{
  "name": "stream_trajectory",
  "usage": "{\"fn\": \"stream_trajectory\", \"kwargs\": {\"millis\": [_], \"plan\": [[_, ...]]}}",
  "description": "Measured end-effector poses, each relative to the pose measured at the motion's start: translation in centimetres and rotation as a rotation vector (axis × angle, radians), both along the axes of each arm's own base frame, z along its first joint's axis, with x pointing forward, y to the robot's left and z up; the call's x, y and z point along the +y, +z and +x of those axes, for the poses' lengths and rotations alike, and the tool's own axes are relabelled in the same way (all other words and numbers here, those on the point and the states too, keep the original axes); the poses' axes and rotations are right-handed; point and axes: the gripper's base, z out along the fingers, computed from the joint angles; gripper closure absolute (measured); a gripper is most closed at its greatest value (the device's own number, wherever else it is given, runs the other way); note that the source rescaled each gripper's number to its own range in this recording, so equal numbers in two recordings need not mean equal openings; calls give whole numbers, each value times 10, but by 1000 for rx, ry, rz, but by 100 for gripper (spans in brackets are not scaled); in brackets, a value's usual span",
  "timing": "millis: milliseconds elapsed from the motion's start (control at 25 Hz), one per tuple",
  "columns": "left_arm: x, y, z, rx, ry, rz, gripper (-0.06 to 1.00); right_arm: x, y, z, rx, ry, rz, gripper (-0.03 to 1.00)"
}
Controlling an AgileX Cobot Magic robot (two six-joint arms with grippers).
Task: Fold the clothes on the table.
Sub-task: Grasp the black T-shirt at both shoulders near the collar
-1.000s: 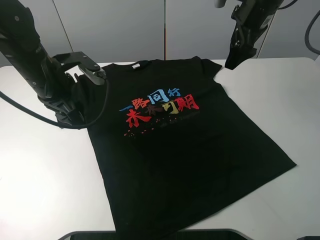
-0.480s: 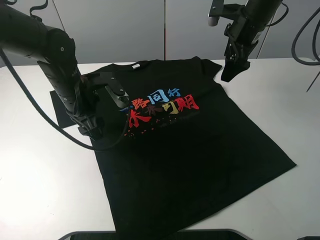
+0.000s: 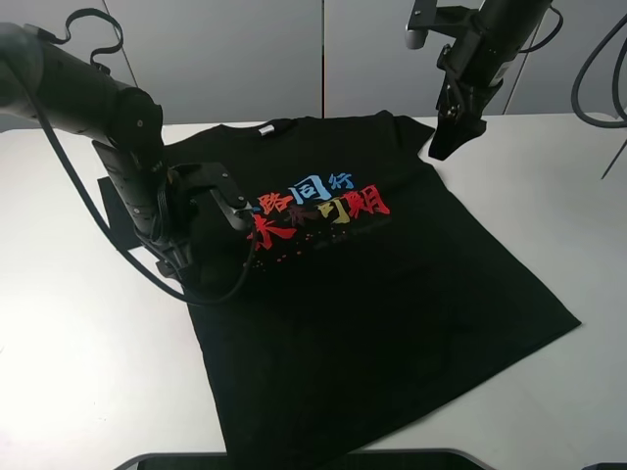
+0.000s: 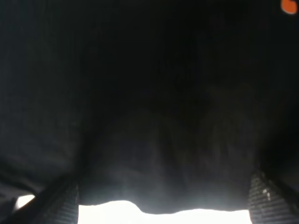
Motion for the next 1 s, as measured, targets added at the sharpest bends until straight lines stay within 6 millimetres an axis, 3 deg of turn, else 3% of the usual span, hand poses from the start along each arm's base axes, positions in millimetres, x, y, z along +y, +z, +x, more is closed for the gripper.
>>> {"fn": "stream_trajectory", "kwargs": {"millis": [680,760,1000], "plan": [[-2,-8,3,-5,-1,-5,-2,0,0,0,0,0,0,-3],[-3,-8,3,1,4,-4,8,0,0,0,0,0,0,-3],[-5,-8,1,5,4,-10,82,0,0,0,0,0,1,-3]]}}
